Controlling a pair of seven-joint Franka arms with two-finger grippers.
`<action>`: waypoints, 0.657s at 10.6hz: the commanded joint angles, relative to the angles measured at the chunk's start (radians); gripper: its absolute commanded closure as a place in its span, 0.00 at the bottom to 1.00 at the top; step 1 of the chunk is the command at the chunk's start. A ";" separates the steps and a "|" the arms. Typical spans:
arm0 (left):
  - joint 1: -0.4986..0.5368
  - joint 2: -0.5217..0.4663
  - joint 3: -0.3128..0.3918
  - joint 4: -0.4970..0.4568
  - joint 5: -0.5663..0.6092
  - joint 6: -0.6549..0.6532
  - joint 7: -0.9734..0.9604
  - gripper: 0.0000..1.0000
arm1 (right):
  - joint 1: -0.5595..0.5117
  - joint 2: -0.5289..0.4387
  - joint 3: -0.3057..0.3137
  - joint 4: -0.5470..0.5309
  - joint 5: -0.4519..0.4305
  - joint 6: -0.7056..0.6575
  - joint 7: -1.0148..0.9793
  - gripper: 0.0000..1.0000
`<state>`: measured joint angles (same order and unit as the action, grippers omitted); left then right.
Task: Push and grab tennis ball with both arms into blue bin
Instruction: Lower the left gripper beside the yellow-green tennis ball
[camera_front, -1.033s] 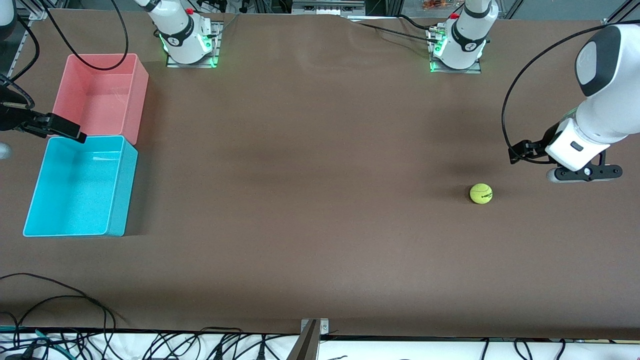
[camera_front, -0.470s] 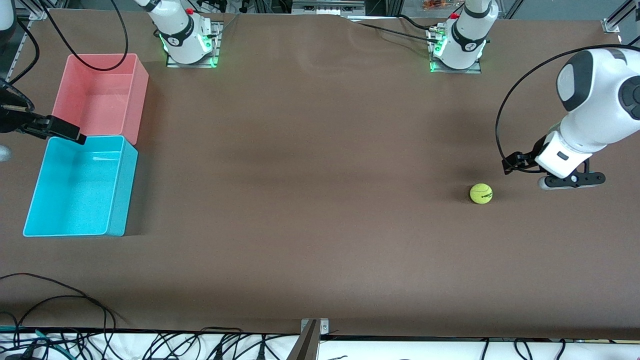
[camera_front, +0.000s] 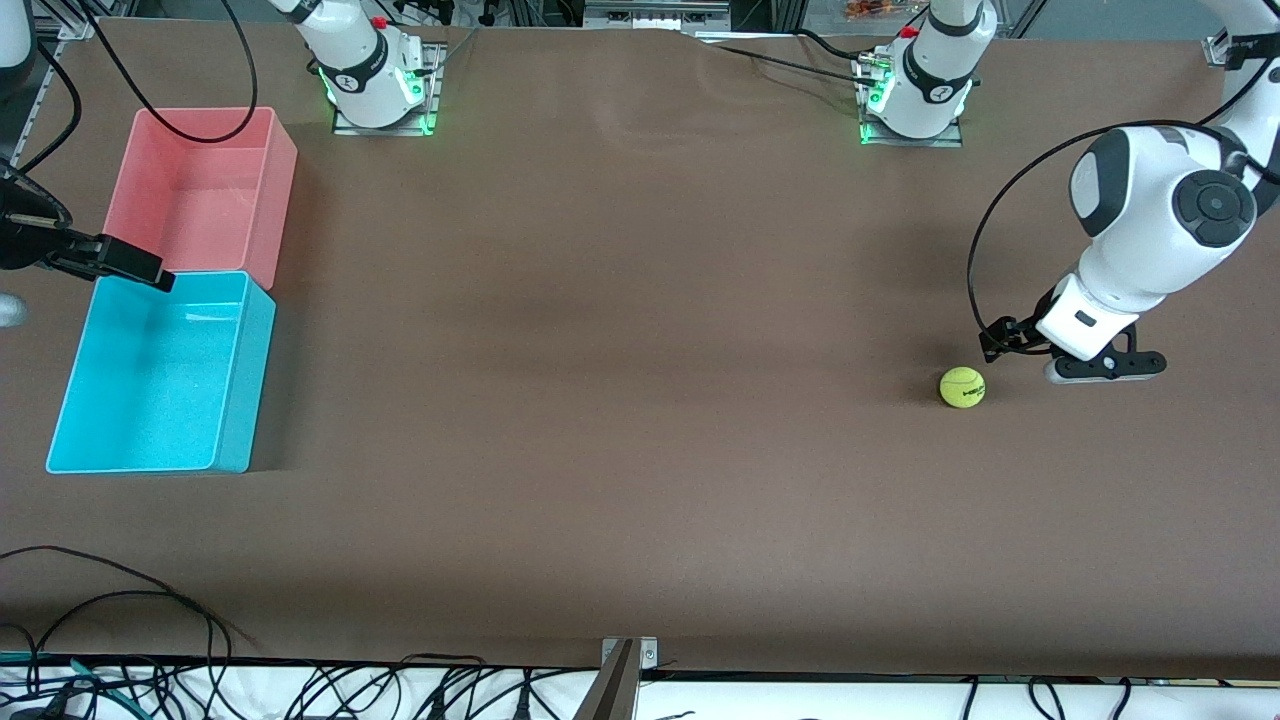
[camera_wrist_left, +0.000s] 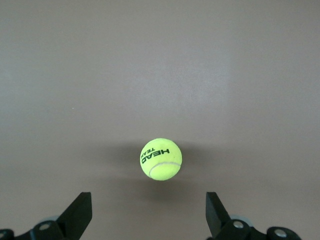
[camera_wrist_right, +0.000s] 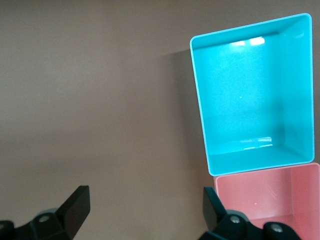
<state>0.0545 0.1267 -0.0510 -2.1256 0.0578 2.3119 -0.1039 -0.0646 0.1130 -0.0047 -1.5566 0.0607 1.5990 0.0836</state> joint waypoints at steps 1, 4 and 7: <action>0.002 0.008 -0.001 -0.060 0.010 0.104 0.012 0.07 | 0.000 0.017 0.000 0.026 0.011 -0.010 0.011 0.00; -0.002 0.031 -0.001 -0.062 0.027 0.104 0.065 0.35 | 0.000 0.017 0.000 0.026 0.013 -0.010 0.011 0.00; 0.004 0.037 -0.001 -0.083 0.025 0.104 0.364 0.73 | 0.002 0.028 0.002 0.026 0.011 -0.010 0.008 0.00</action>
<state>0.0513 0.1622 -0.0528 -2.1851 0.0616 2.3982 0.0779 -0.0639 0.1211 -0.0047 -1.5566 0.0607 1.5991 0.0836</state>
